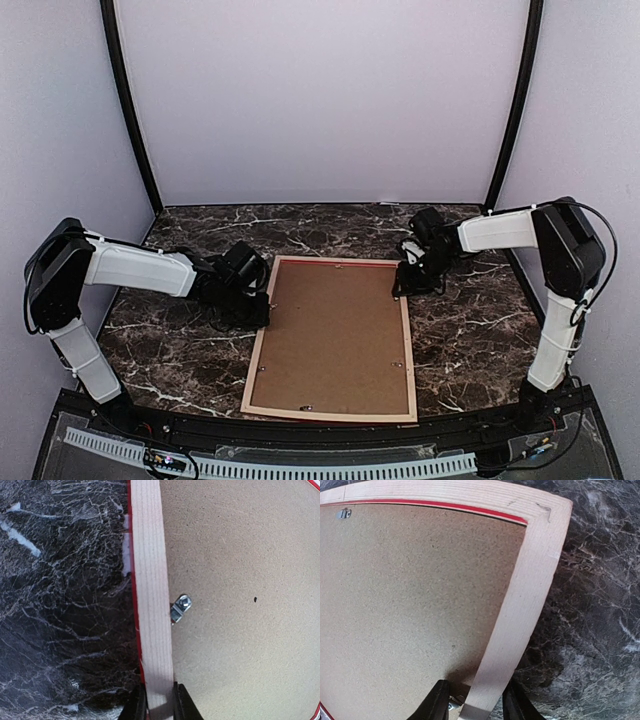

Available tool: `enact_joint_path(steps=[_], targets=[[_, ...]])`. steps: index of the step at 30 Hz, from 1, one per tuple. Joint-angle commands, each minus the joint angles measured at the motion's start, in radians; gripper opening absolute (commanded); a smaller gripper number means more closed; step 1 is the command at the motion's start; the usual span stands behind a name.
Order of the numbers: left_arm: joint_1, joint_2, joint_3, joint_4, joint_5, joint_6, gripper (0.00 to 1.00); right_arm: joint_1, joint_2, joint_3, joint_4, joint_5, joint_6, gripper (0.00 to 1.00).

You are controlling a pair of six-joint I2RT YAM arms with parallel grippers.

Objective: Put the photo into the frame
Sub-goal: Press the fastener onto the backboard.

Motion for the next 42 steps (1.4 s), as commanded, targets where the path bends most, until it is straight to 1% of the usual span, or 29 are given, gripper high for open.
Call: enact_joint_path(steps=[1,12,15,21,26,28,31,37,40,42], targets=[[-0.011,0.017,-0.019,-0.049,0.043,0.01,0.01,0.015,0.032,-0.003,-0.092,0.03,-0.009,0.34],[-0.011,0.014,-0.022,-0.054,0.039,0.009,0.01,0.002,0.041,-0.001,-0.124,-0.043,-0.111,0.28],[-0.01,0.014,-0.022,-0.055,0.038,0.008,0.01,0.001,0.041,0.003,-0.147,-0.064,-0.158,0.27],[-0.011,0.016,-0.02,-0.057,0.041,0.008,0.01,0.002,0.047,0.007,-0.206,-0.054,-0.241,0.27],[-0.01,0.016,-0.018,-0.061,0.038,0.008,0.01,-0.015,0.049,0.011,-0.202,-0.049,-0.25,0.28],[-0.011,0.016,-0.02,-0.062,0.037,0.008,0.01,-0.026,0.045,0.011,-0.189,-0.06,-0.237,0.3],[-0.01,0.014,-0.02,-0.062,0.036,0.008,0.01,-0.044,0.029,0.009,-0.16,-0.087,-0.202,0.36],[-0.01,0.013,-0.021,-0.061,0.033,0.006,0.01,-0.087,-0.034,-0.03,-0.045,-0.194,-0.094,0.45],[-0.011,0.01,-0.024,-0.058,0.032,0.005,0.01,-0.091,-0.067,-0.055,-0.006,-0.193,-0.043,0.51],[-0.01,0.009,-0.025,-0.057,0.032,0.004,0.01,-0.091,-0.089,-0.077,0.0,-0.16,-0.009,0.53]])
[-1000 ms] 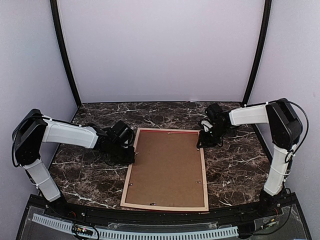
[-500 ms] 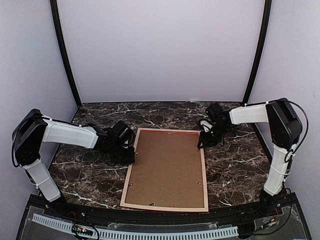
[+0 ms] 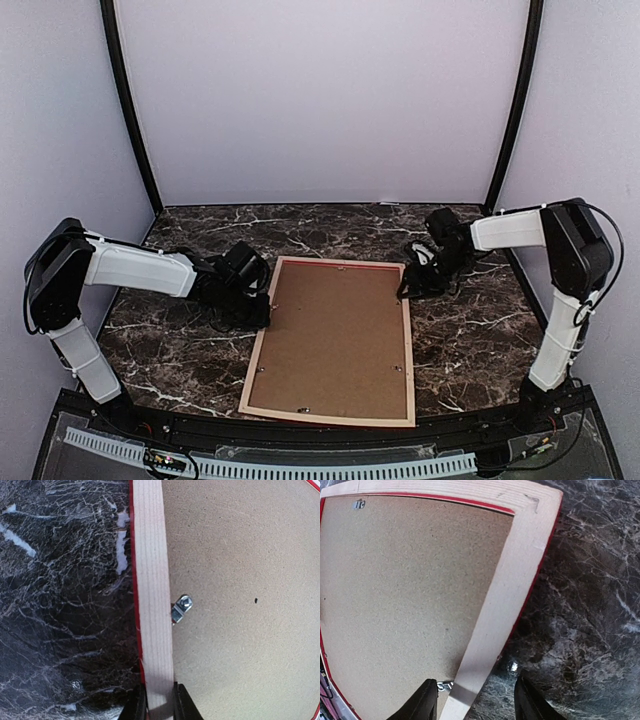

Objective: Put the photo into the frame
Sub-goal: Press the fastener onto the backboard.

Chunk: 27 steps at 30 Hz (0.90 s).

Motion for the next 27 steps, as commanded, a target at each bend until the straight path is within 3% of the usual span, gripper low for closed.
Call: enact_joint_path(steps=[1,13,20,27], targets=[[-0.005,0.008,-0.025,-0.054,0.03,0.002,0.01,-0.005,-0.072,-0.058,0.039,0.017,0.095,0.54],[-0.006,0.005,-0.021,-0.019,0.043,0.008,0.0,0.109,-0.24,-0.274,0.176,0.062,0.278,0.57],[-0.002,0.032,-0.016,-0.002,0.055,0.024,0.0,0.134,-0.192,-0.271,0.238,0.068,0.303,0.45],[0.01,0.019,-0.032,0.014,0.066,0.028,0.0,0.14,-0.095,-0.147,0.225,0.07,0.242,0.35]])
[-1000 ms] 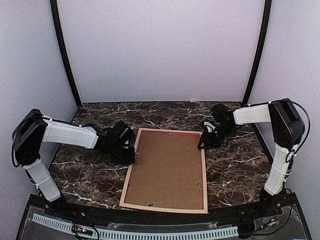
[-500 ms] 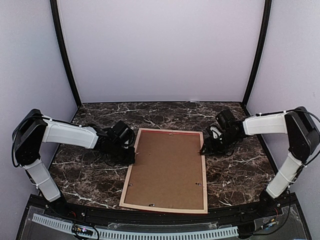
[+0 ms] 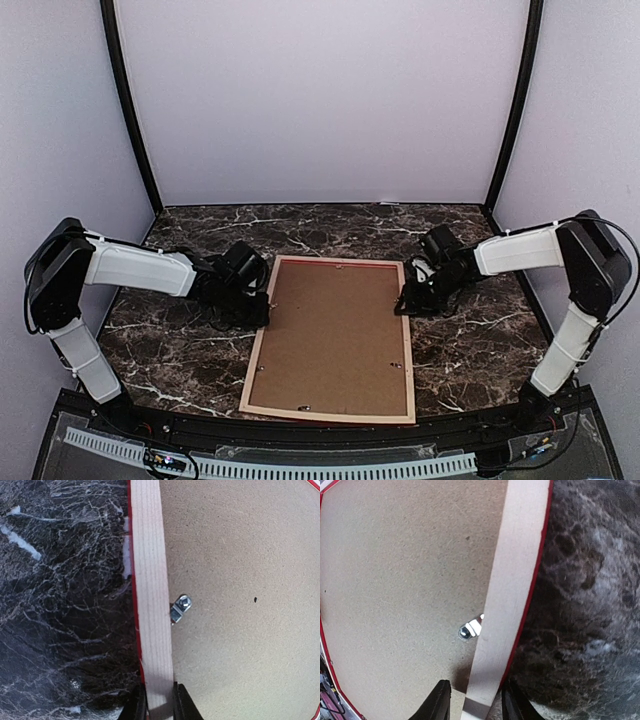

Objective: Put the photo into the frame
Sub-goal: Press the fastener onto the backboard.

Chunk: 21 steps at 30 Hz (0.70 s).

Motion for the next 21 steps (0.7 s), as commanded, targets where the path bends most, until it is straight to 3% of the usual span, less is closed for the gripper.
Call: enact_joint_path(steps=[1,6,10,16,21], targets=[[0.005,0.013,-0.033,0.01,0.066,0.012,0.0,0.013,0.083,0.115,0.047,-0.001,-0.055,0.35],[0.029,-0.016,-0.051,0.031,0.078,-0.003,0.0,0.013,0.164,0.241,0.003,0.016,-0.116,0.36],[0.035,-0.034,-0.052,0.025,0.059,-0.002,0.0,0.013,0.168,0.291,-0.03,0.05,-0.142,0.44],[0.036,-0.051,-0.051,0.015,0.032,-0.018,0.0,0.013,0.064,0.236,-0.046,0.131,-0.135,0.61],[0.035,-0.072,-0.084,0.04,0.022,-0.058,0.0,0.025,-0.053,0.147,-0.036,0.158,-0.088,0.66]])
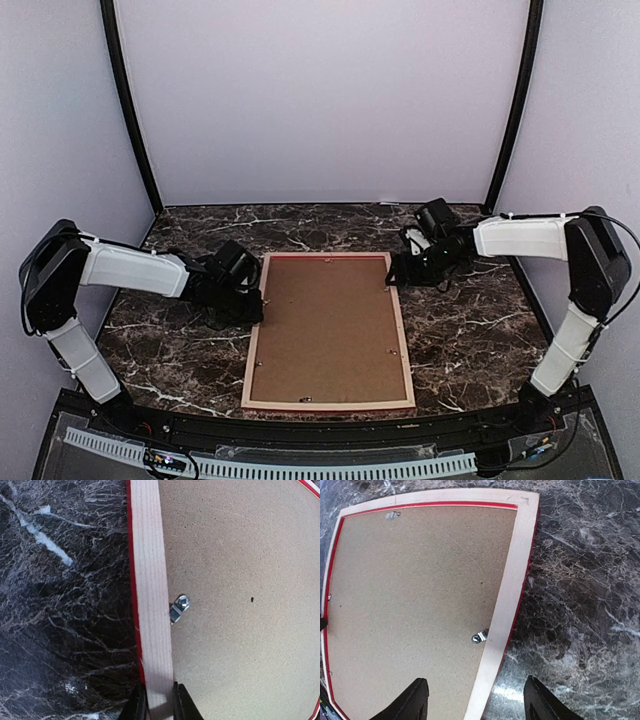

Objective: Put the photo into the frame
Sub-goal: Press the fastener onto the backboard.

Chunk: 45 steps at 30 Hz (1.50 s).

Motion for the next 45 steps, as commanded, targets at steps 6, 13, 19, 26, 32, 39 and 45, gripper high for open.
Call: enact_joint_path(steps=[6,13,19,26,32,39,45], targets=[[-0.009,-0.04,-0.052,0.009,0.04,-0.036,0.0,0.065,-0.222,-0.179,0.013,0.07,0.09,0.67],[-0.009,-0.034,-0.053,0.008,0.038,-0.048,0.0,0.177,-0.283,-0.281,-0.012,0.097,0.172,0.67],[-0.009,-0.038,-0.056,0.008,0.038,-0.054,0.0,0.282,-0.27,-0.322,-0.021,0.124,0.21,0.67],[-0.009,-0.04,-0.054,0.008,0.038,-0.057,0.0,0.368,-0.248,-0.314,-0.058,0.139,0.17,0.68],[-0.009,-0.039,-0.054,0.008,0.04,-0.055,0.0,0.385,-0.224,-0.313,-0.087,0.152,0.128,0.66],[-0.009,-0.032,-0.056,0.01,0.049,-0.054,0.0,0.394,-0.191,-0.301,-0.094,0.163,0.098,0.63],[-0.009,-0.03,-0.055,0.011,0.054,-0.052,0.0,0.397,-0.166,-0.29,-0.091,0.18,0.088,0.59]])
